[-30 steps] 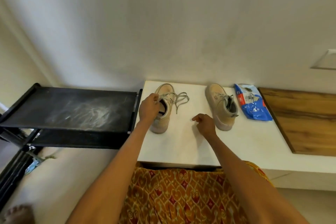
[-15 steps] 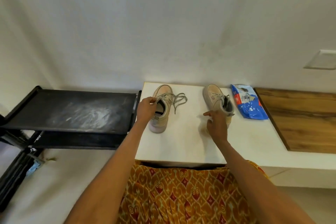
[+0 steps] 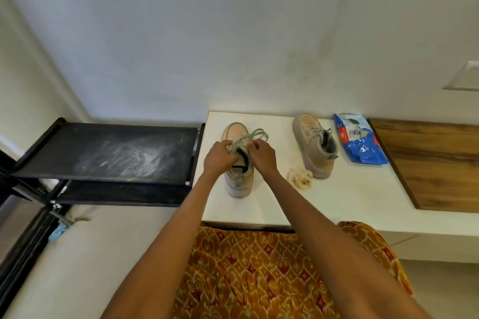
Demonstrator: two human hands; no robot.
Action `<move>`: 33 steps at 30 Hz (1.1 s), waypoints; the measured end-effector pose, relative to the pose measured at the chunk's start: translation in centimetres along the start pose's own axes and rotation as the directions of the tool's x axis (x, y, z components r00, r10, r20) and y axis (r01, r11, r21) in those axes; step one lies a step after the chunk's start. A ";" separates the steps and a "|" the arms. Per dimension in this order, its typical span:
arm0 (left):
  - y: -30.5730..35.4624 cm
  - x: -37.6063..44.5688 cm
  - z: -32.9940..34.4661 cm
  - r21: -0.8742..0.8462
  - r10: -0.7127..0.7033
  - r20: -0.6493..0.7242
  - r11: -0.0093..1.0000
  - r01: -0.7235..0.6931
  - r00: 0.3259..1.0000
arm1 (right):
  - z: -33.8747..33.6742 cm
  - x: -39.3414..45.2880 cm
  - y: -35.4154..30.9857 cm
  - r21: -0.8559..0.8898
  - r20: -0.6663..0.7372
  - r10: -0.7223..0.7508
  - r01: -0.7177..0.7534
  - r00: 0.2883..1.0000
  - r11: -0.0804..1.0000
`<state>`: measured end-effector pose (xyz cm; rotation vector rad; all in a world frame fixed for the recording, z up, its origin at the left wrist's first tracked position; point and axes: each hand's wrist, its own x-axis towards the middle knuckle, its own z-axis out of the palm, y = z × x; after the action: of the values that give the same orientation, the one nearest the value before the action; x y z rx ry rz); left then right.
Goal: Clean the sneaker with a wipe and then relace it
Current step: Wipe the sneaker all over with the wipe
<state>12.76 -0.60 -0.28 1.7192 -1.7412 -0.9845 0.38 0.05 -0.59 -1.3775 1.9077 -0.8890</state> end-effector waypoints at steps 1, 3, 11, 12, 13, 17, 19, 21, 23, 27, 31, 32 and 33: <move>-0.2 -0.8 0.1 -0.029 -0.003 0.004 1.000 0.003 1.000 | 0.3 -0.3 0.0 0.009 0.009 0.041 -0.041 0.999 0.999; -0.6 -2.4 0.5 -0.088 0.004 0.017 0.996 -0.003 1.000 | 0.1 -1.2 0.7 0.068 0.019 0.099 -0.100 0.995 0.993; -1.5 -6.2 0.6 -0.110 0.052 0.172 0.993 -0.033 0.984 | -2.8 -4.4 3.9 -0.062 0.308 -0.164 0.192 0.937 0.979; -1.3 -6.2 0.5 -0.097 0.073 0.183 0.994 -0.056 0.980 | -2.9 -4.3 3.8 -0.193 0.363 -0.224 0.308 0.905 0.932; -0.9 -6.1 0.4 -0.088 0.083 0.186 0.994 -0.067 0.979 | -3.0 -4.2 3.6 -0.300 0.409 -0.245 0.384 0.879 0.873; 0.1 -5.3 0.1 -0.034 0.083 0.224 0.996 -0.077 0.971 | -3.8 -3.7 2.5 -0.453 0.359 -0.286 0.433 0.889 0.779; 0.2 -4.8 0.1 -0.027 0.087 0.222 0.996 -0.084 0.971 | -4.4 -3.4 2.1 -0.481 0.362 -0.295 0.448 0.884 0.753; 0.7 -4.8 0.1 -0.033 0.107 0.231 0.994 -0.102 0.967 | -5.0 -3.1 1.7 -0.450 0.430 -0.219 0.419 0.876 0.789; 1.5 -4.9 0.0 -0.115 0.139 0.251 0.987 -0.114 0.958 | -6.1 -3.2 1.1 -0.347 0.483 -0.128 0.324 0.866 0.880; 4.0 -5.3 -0.8 -0.320 0.183 0.296 0.944 -0.083 0.937 | -8.9 -2.9 -1.2 -0.263 0.496 -0.121 0.282 0.860 0.923; 4.6 -5.0 -1.2 -0.342 0.194 0.299 0.936 -0.085 0.934 | -12.2 -1.9 -3.1 -0.203 0.371 -0.170 0.258 0.913 0.945; 4.6 -5.0 -1.1 -0.386 0.182 0.249 0.920 -0.075 0.951 | -12.9 -1.6 -3.1 -0.194 0.333 -0.171 0.244 0.928 0.950; 4.7 -5.1 -1.1 -0.427 0.156 0.192 0.902 -0.061 0.969 | -13.6 -1.4 -3.0 -0.193 0.307 -0.162 0.228 0.938 0.955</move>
<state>11.12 3.97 4.72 1.2638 -1.5869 -1.4243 -8.43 2.92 9.85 -1.7535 1.7057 -0.5324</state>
